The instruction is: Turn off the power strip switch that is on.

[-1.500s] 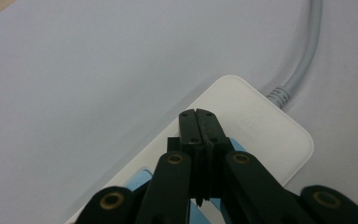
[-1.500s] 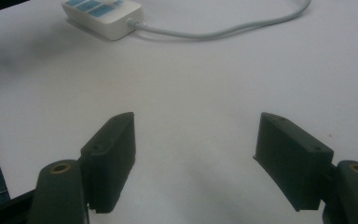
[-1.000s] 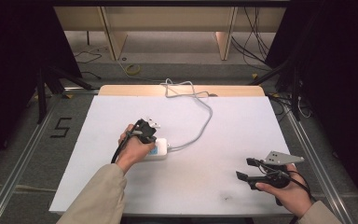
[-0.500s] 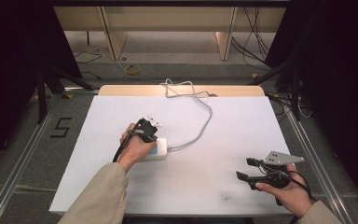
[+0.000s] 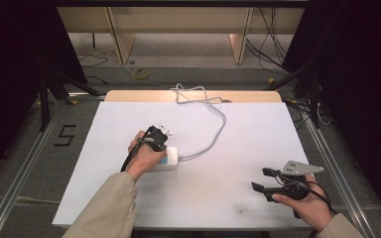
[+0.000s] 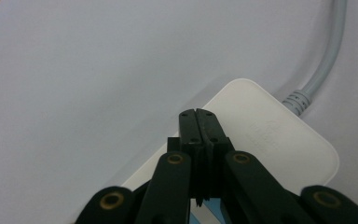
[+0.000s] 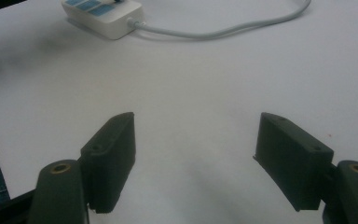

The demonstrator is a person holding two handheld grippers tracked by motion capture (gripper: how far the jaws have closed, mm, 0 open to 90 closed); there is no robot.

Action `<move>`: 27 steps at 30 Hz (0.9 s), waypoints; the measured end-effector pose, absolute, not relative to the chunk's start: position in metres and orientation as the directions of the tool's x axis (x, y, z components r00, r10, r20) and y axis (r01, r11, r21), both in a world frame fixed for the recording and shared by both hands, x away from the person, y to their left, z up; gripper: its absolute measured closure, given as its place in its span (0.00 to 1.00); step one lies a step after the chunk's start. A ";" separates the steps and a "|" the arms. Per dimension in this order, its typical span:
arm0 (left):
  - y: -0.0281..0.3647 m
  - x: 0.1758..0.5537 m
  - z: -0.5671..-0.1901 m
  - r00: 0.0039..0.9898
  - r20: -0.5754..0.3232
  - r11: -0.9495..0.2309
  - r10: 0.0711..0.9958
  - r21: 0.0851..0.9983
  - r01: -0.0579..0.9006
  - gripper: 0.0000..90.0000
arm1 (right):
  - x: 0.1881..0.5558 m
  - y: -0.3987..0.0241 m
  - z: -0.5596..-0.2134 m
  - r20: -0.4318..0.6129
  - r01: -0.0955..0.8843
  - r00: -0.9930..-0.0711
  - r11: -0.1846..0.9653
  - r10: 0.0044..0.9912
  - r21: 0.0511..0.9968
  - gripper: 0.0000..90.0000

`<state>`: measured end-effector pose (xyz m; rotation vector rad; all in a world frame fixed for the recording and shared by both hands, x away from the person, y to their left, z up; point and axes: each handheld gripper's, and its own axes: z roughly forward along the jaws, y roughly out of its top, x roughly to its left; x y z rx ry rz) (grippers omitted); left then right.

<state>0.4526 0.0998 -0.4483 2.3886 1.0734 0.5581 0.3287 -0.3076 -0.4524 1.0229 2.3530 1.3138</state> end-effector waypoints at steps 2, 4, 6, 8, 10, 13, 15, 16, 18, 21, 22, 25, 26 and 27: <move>0.100 0.453 -0.448 0.614 0.173 -0.591 0.770 0.556 0.584 1.00 | 0.329 -0.308 -0.452 0.108 0.451 -0.719 0.343 0.686 0.824 0.32; 0.100 0.453 -0.448 0.617 0.175 -0.595 0.768 0.554 0.583 1.00 | 0.329 -0.308 -0.452 0.107 0.451 -0.719 0.343 0.687 0.824 0.32; 0.099 0.453 -0.448 0.617 0.180 -0.599 0.766 0.548 0.584 1.00 | 0.329 -0.308 -0.452 0.107 0.450 -0.719 0.343 0.687 0.824 0.32; 0.098 0.453 -0.448 0.620 0.190 -0.608 0.761 0.540 0.581 1.00 | 0.328 -0.308 -0.452 0.106 0.449 -0.720 0.344 0.686 0.824 0.32; 0.096 0.453 -0.448 0.622 0.198 -0.615 0.758 0.535 0.579 1.00 | 0.328 -0.308 -0.452 0.107 0.451 -0.719 0.344 0.686 0.824 0.32; 0.096 0.454 -0.447 0.624 0.199 -0.619 0.755 0.530 0.580 1.00 | 0.329 -0.308 -0.452 0.106 0.450 -0.719 0.343 0.687 0.825 0.32; 0.096 0.454 -0.447 0.624 0.194 -0.616 0.757 0.531 0.582 1.00 | 0.328 -0.308 -0.452 0.106 0.450 -0.719 0.343 0.687 0.824 0.32; 0.097 0.454 -0.447 0.625 0.191 -0.615 0.757 0.530 0.583 1.00 | 0.328 -0.308 -0.452 0.106 0.450 -0.719 0.344 0.687 0.824 0.32; 0.097 0.454 -0.447 0.626 0.194 -0.618 0.755 0.529 0.581 1.00 | 0.328 -0.308 -0.452 0.106 0.450 -0.719 0.344 0.687 0.824 0.32; 0.095 0.454 -0.447 0.629 0.201 -0.624 0.751 0.526 0.578 1.00 | 0.328 -0.308 -0.452 0.107 0.452 -0.719 0.344 0.687 0.823 0.32; 0.095 0.454 -0.447 0.630 0.205 -0.628 0.749 0.522 0.577 1.00 | 0.328 -0.308 -0.452 0.107 0.452 -0.719 0.344 0.687 0.823 0.32; 0.094 0.454 -0.447 0.634 0.215 -0.638 0.743 0.515 0.573 1.00 | 0.328 -0.308 -0.452 0.106 0.450 -0.720 0.345 0.686 0.824 0.32; 0.094 0.454 -0.447 0.634 0.216 -0.639 0.742 0.514 0.573 1.00 | 0.328 -0.308 -0.452 0.106 0.451 -0.720 0.345 0.686 0.823 0.32; 0.094 0.454 -0.447 0.633 0.214 -0.637 0.744 0.515 0.574 1.00 | 0.328 -0.308 -0.452 0.106 0.451 -0.719 0.345 0.686 0.823 0.32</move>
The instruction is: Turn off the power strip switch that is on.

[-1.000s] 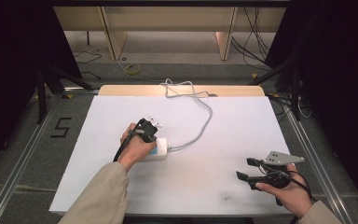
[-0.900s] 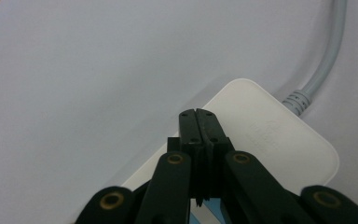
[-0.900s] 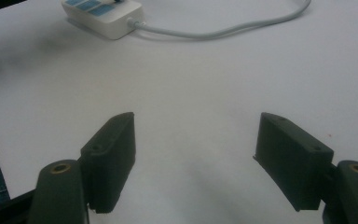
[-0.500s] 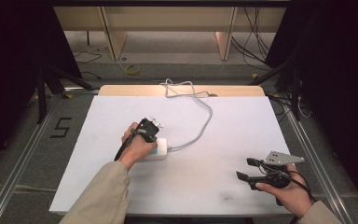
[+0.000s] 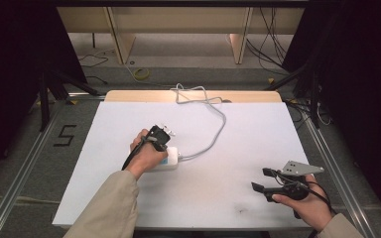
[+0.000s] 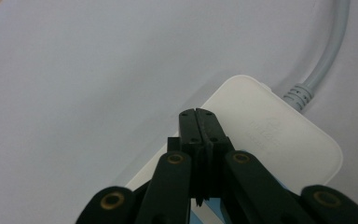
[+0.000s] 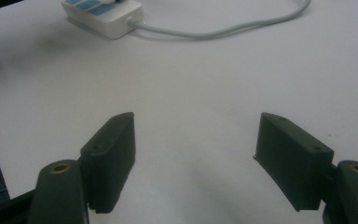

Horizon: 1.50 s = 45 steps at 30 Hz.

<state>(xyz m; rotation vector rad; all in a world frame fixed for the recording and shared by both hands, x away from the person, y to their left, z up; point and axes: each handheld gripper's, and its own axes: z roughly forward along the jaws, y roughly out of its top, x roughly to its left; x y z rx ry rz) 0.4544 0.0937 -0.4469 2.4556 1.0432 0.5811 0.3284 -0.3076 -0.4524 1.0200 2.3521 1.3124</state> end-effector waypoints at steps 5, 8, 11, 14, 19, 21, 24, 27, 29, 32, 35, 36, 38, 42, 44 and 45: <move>0.094 0.455 -0.447 0.634 0.209 -0.635 0.744 0.514 0.577 1.00 | 0.328 -0.308 -0.452 0.107 0.452 -0.718 0.344 0.688 0.823 0.32; 0.094 0.455 -0.447 0.635 0.212 -0.637 0.743 0.513 0.575 1.00 | 0.328 -0.307 -0.452 0.107 0.450 -0.720 0.344 0.686 0.824 0.32; 0.093 0.455 -0.447 0.637 0.212 -0.640 0.741 0.510 0.575 1.00 | 0.328 -0.307 -0.452 0.106 0.449 -0.720 0.344 0.686 0.825 0.32; 0.093 0.455 -0.447 0.634 0.209 -0.636 0.744 0.513 0.577 1.00 | 0.328 -0.308 -0.452 0.106 0.449 -0.719 0.343 0.687 0.825 0.32; 0.092 0.455 -0.448 0.635 0.217 -0.642 0.741 0.506 0.576 1.00 | 0.328 -0.307 -0.452 0.107 0.449 -0.720 0.343 0.686 0.825 0.32; 0.092 0.456 -0.447 0.639 0.222 -0.649 0.737 0.499 0.574 1.00 | 0.328 -0.307 -0.452 0.106 0.449 -0.719 0.343 0.687 0.825 0.32; 0.092 0.456 -0.447 0.639 0.221 -0.648 0.737 0.500 0.574 1.00 | 0.328 -0.307 -0.452 0.106 0.449 -0.719 0.343 0.686 0.825 0.32; 0.091 0.456 -0.447 0.638 0.224 -0.649 0.736 0.499 0.574 1.00 | 0.328 -0.307 -0.452 0.107 0.449 -0.720 0.343 0.686 0.825 0.32; 0.091 0.455 -0.447 0.637 0.225 -0.649 0.738 0.499 0.575 1.00 | 0.328 -0.307 -0.452 0.107 0.449 -0.720 0.343 0.686 0.825 0.32; 0.091 0.455 -0.447 0.637 0.225 -0.649 0.737 0.499 0.575 1.00 | 0.328 -0.307 -0.452 0.107 0.449 -0.720 0.343 0.686 0.825 0.32; 0.091 0.455 -0.447 0.637 0.224 -0.648 0.738 0.499 0.575 1.00 | 0.328 -0.307 -0.452 0.106 0.449 -0.720 0.343 0.685 0.825 0.32; 0.091 0.455 -0.447 0.637 0.224 -0.649 0.737 0.499 0.575 1.00 | 0.328 -0.307 -0.452 0.107 0.449 -0.720 0.343 0.686 0.825 0.32; 0.091 0.455 -0.447 0.638 0.227 -0.651 0.736 0.497 0.574 1.00 | 0.328 -0.307 -0.452 0.107 0.449 -0.720 0.343 0.686 0.825 0.32; 0.090 0.455 -0.447 0.639 0.232 -0.654 0.734 0.496 0.571 1.00 | 0.328 -0.308 -0.452 0.107 0.449 -0.720 0.342 0.686 0.825 0.32; 0.090 0.455 -0.447 0.639 0.233 -0.655 0.733 0.496 0.571 1.00 | 0.328 -0.308 -0.452 0.107 0.448 -0.719 0.342 0.686 0.826 0.32; 0.090 0.455 -0.447 0.639 0.234 -0.655 0.733 0.495 0.570 1.00 | 0.328 -0.308 -0.452 0.107 0.449 -0.719 0.342 0.686 0.826 0.32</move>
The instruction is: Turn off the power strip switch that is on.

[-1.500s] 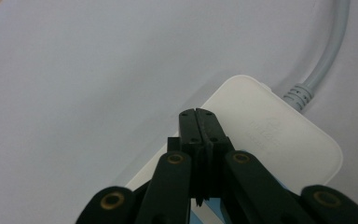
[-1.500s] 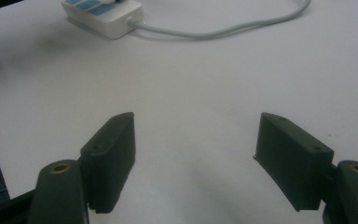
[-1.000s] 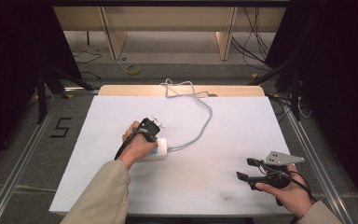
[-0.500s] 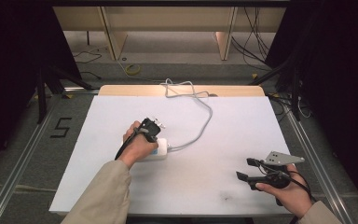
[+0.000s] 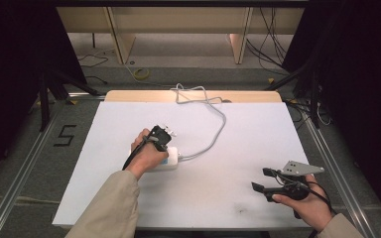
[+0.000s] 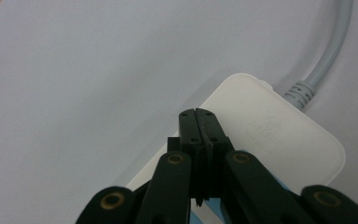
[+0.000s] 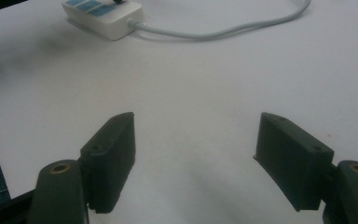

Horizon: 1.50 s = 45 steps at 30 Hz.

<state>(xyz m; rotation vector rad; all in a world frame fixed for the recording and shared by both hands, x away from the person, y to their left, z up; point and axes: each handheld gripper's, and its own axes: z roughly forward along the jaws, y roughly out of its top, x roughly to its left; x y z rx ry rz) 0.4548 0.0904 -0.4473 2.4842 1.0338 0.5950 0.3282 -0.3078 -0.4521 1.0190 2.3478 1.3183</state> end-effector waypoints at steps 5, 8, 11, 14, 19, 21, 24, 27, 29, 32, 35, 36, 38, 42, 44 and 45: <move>0.090 0.455 -0.447 0.641 0.239 -0.660 0.729 0.493 0.567 1.00 | 0.328 -0.308 -0.452 0.107 0.448 -0.720 0.342 0.686 0.826 0.32; 0.090 0.455 -0.447 0.642 0.236 -0.659 0.730 0.495 0.567 1.00 | 0.328 -0.308 -0.452 0.107 0.449 -0.720 0.342 0.686 0.826 0.32; 0.090 0.455 -0.447 0.645 0.236 -0.662 0.727 0.492 0.565 1.00 | 0.328 -0.308 -0.452 0.108 0.449 -0.720 0.341 0.686 0.826 0.32; 0.089 0.455 -0.447 0.647 0.243 -0.668 0.723 0.488 0.562 1.00 | 0.328 -0.308 -0.452 0.108 0.449 -0.719 0.341 0.686 0.826 0.32; 0.089 0.455 -0.447 0.650 0.246 -0.671 0.719 0.486 0.560 1.00 | 0.328 -0.308 -0.452 0.108 0.449 -0.720 0.340 0.686 0.826 0.32; 0.090 0.455 -0.447 0.653 0.249 -0.676 0.715 0.482 0.557 1.00 | 0.328 -0.308 -0.452 0.108 0.449 -0.719 0.340 0.687 0.826 0.32; 0.089 0.455 -0.447 0.653 0.248 -0.676 0.715 0.484 0.556 1.00 | 0.328 -0.308 -0.452 0.110 0.449 -0.718 0.337 0.687 0.827 0.32; 0.090 0.455 -0.446 0.658 0.250 -0.681 0.711 0.480 0.553 1.00 | 0.328 -0.308 -0.452 0.110 0.450 -0.718 0.337 0.688 0.827 0.32; 0.090 0.455 -0.446 0.658 0.250 -0.681 0.710 0.480 0.553 1.00 | 0.328 -0.308 -0.452 0.111 0.450 -0.718 0.336 0.687 0.828 0.32; 0.090 0.455 -0.446 0.659 0.249 -0.682 0.710 0.480 0.552 1.00 | 0.328 -0.308 -0.452 0.111 0.449 -0.718 0.336 0.687 0.828 0.32; 0.091 0.455 -0.443 0.654 0.242 -0.670 0.717 0.497 0.551 1.00 | 0.328 -0.308 -0.452 0.110 0.449 -0.718 0.338 0.687 0.827 0.32; 0.092 0.455 -0.443 0.658 0.243 -0.675 0.713 0.495 0.548 1.00 | 0.328 -0.308 -0.452 0.110 0.449 -0.718 0.337 0.687 0.827 0.32; 0.092 0.455 -0.443 0.659 0.244 -0.676 0.712 0.494 0.547 1.00 | 0.328 -0.308 -0.452 0.111 0.449 -0.719 0.336 0.687 0.828 0.32; 0.091 0.454 -0.443 0.659 0.240 -0.672 0.713 0.501 0.545 1.00 | 0.328 -0.308 -0.451 0.108 0.448 -0.719 0.339 0.686 0.827 0.32; 0.092 0.454 -0.441 0.654 0.241 -0.666 0.718 0.511 0.543 1.00 | 0.328 -0.309 -0.452 0.108 0.448 -0.720 0.340 0.686 0.827 0.32; 0.092 0.454 -0.441 0.650 0.240 -0.661 0.721 0.518 0.543 1.00 | 0.328 -0.309 -0.452 0.109 0.448 -0.720 0.340 0.686 0.827 0.32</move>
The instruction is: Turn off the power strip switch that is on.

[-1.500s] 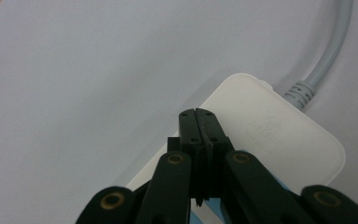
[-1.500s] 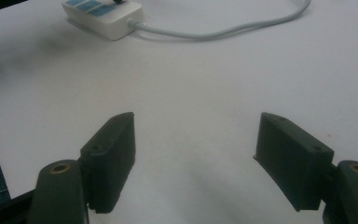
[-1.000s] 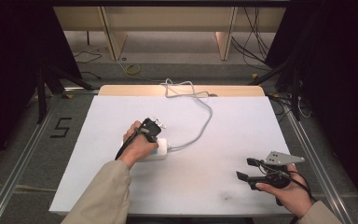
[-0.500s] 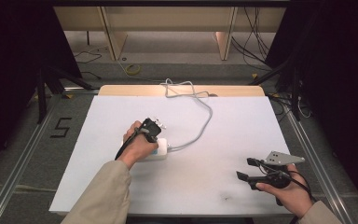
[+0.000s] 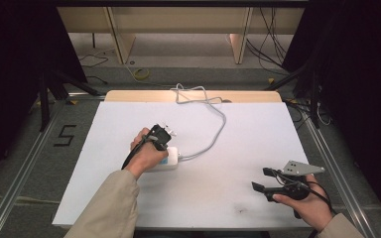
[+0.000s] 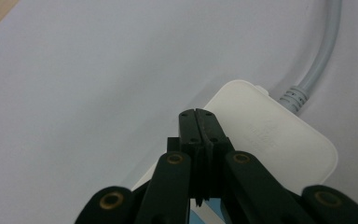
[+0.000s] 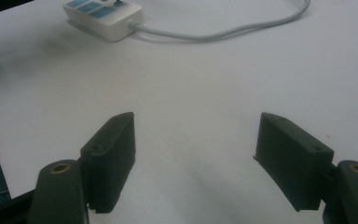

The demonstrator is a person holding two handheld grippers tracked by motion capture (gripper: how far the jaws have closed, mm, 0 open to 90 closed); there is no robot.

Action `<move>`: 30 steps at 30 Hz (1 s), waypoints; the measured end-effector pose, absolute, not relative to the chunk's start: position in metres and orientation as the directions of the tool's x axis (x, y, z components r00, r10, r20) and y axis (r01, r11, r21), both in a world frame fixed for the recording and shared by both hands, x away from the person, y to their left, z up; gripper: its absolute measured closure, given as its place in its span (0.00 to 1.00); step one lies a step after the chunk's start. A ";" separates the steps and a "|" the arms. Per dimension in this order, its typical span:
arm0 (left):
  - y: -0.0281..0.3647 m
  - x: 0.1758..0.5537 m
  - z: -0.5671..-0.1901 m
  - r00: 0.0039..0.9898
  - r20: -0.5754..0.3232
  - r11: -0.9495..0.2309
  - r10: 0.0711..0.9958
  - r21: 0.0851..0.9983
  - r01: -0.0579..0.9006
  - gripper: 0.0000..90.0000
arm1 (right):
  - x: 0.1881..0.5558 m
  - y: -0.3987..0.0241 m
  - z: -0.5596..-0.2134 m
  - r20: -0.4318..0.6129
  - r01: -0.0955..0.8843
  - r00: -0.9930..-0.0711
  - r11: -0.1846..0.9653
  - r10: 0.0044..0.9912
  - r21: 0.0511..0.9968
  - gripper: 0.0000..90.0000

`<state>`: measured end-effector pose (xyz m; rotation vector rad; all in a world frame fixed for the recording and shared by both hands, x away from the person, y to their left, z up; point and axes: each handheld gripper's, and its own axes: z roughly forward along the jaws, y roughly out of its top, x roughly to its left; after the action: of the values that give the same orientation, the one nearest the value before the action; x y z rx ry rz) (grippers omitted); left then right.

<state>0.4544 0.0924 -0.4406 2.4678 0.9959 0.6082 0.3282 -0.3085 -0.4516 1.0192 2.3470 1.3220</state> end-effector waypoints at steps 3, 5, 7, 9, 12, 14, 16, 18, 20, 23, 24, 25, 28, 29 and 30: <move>0.095 0.454 -0.438 0.643 0.240 -0.654 0.727 0.527 0.543 1.00 | 0.328 -0.309 -0.452 0.109 0.448 -0.720 0.340 0.685 0.827 0.32; 0.096 0.453 -0.437 0.633 0.241 -0.643 0.736 0.543 0.540 0.99 | 0.328 -0.309 -0.452 0.109 0.447 -0.720 0.339 0.685 0.828 0.32; 0.097 0.453 -0.434 0.631 0.235 -0.635 0.740 0.552 0.540 0.99 | 0.328 -0.309 -0.451 0.109 0.447 -0.720 0.339 0.685 0.828 0.32; 0.098 0.452 -0.433 0.628 0.225 -0.626 0.745 0.560 0.543 0.92 | 0.328 -0.309 -0.451 0.109 0.448 -0.720 0.338 0.686 0.828 0.32; 0.100 0.451 -0.430 0.625 0.226 -0.622 0.747 0.568 0.539 0.92 | 0.328 -0.309 -0.452 0.109 0.448 -0.720 0.339 0.686 0.828 0.32; 0.101 0.450 -0.429 0.616 0.218 -0.605 0.757 0.589 0.535 0.90 | 0.328 -0.309 -0.451 0.110 0.449 -0.719 0.338 0.687 0.827 0.32; 0.102 0.449 -0.426 0.616 0.206 -0.594 0.761 0.604 0.532 0.88 | 0.328 -0.309 -0.451 0.109 0.448 -0.719 0.338 0.686 0.828 0.32; 0.104 0.447 -0.423 0.617 0.196 -0.586 0.762 0.614 0.528 0.86 | 0.328 -0.309 -0.452 0.110 0.450 -0.718 0.337 0.687 0.827 0.32; 0.105 0.445 -0.421 0.616 0.191 -0.580 0.764 0.623 0.525 0.83 | 0.328 -0.309 -0.452 0.110 0.449 -0.718 0.337 0.687 0.827 0.32; 0.107 0.442 -0.418 0.617 0.179 -0.567 0.767 0.639 0.520 0.78 | 0.328 -0.309 -0.452 0.110 0.449 -0.718 0.337 0.687 0.827 0.32; 0.108 0.441 -0.417 0.616 0.173 -0.561 0.768 0.647 0.517 0.77 | 0.328 -0.309 -0.452 0.110 0.450 -0.718 0.337 0.688 0.827 0.32; 0.109 0.440 -0.416 0.617 0.170 -0.557 0.768 0.652 0.514 0.75 | 0.328 -0.309 -0.452 0.110 0.450 -0.717 0.337 0.688 0.827 0.32; 0.111 0.437 -0.412 0.615 0.157 -0.541 0.773 0.668 0.510 0.71 | 0.328 -0.309 -0.452 0.108 0.449 -0.718 0.339 0.688 0.827 0.32; 0.111 0.436 -0.412 0.611 0.149 -0.531 0.777 0.676 0.511 0.69 | 0.328 -0.308 -0.452 0.110 0.450 -0.717 0.337 0.689 0.827 0.32; 0.112 0.435 -0.411 0.612 0.146 -0.529 0.777 0.678 0.510 0.67 | 0.328 -0.309 -0.451 0.109 0.451 -0.716 0.337 0.689 0.826 0.32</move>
<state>0.4347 0.1116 -0.4111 2.2440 1.0092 0.5889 0.3281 -0.3085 -0.4515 1.0255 2.3439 1.3196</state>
